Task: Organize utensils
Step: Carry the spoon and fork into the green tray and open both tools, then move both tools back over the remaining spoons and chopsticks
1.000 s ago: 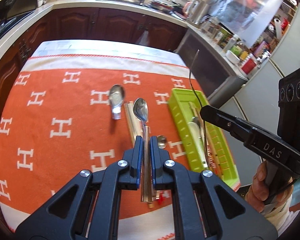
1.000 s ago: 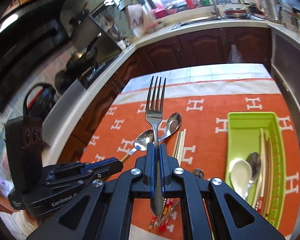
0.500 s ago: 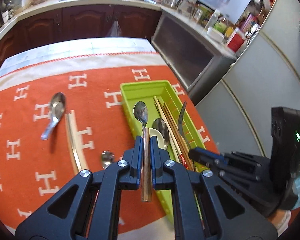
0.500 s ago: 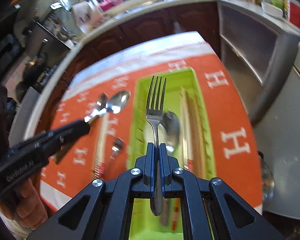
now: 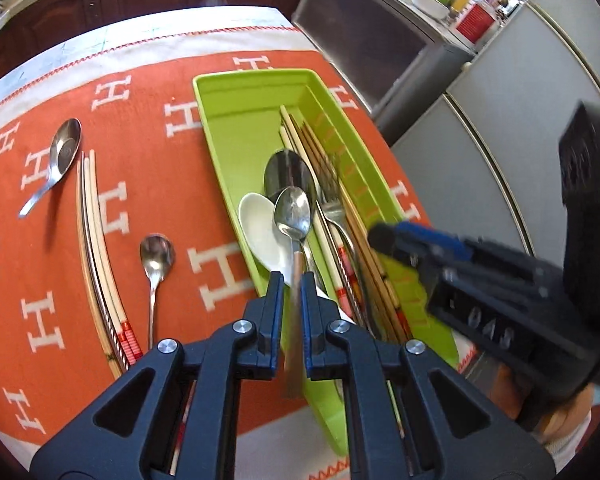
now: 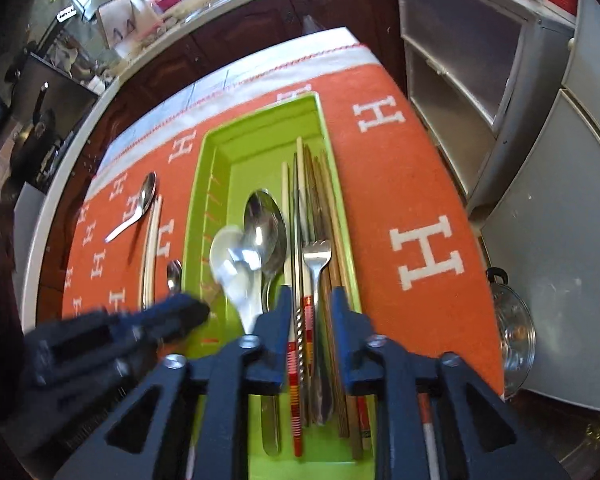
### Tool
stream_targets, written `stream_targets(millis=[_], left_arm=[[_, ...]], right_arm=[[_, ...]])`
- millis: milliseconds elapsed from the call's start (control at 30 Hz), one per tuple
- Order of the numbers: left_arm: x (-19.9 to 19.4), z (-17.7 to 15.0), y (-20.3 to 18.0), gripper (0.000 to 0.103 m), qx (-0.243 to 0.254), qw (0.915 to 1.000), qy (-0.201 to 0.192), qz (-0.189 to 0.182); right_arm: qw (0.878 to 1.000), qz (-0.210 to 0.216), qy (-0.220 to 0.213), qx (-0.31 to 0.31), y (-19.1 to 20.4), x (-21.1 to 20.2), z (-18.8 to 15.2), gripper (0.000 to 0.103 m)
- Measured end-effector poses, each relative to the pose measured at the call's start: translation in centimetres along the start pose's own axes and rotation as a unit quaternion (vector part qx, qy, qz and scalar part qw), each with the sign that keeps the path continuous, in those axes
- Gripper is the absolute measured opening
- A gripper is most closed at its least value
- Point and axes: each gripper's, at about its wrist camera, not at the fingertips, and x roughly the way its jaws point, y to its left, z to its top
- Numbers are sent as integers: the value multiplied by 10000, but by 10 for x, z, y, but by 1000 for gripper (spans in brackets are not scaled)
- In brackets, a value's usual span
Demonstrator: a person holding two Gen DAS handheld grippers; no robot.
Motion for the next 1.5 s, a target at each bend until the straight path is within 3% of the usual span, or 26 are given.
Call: stream_targets(millis=[200,567,933,1200,1500], left_arm=[[-19,-15,-1,5,147,9999,43,-67],[-55,-23,16,6,109,9997,-80,196],[-101,-10,88,35,-391,9975,-387,444],[-121,11,150,38,-644,9945,-411,717],[-93,33,186,38,-840,9952,-148,488]], right_arm=[[10000,6,-78,-42,7,-11,-1,26],[9994,51,-163,-291,25,-25,-8,26],[9977,251,-172,-607,55,-33,4,26],[9954,655,56,-700,92,-25,19,26],[9900,1059,721,-589,130,17,4,26]])
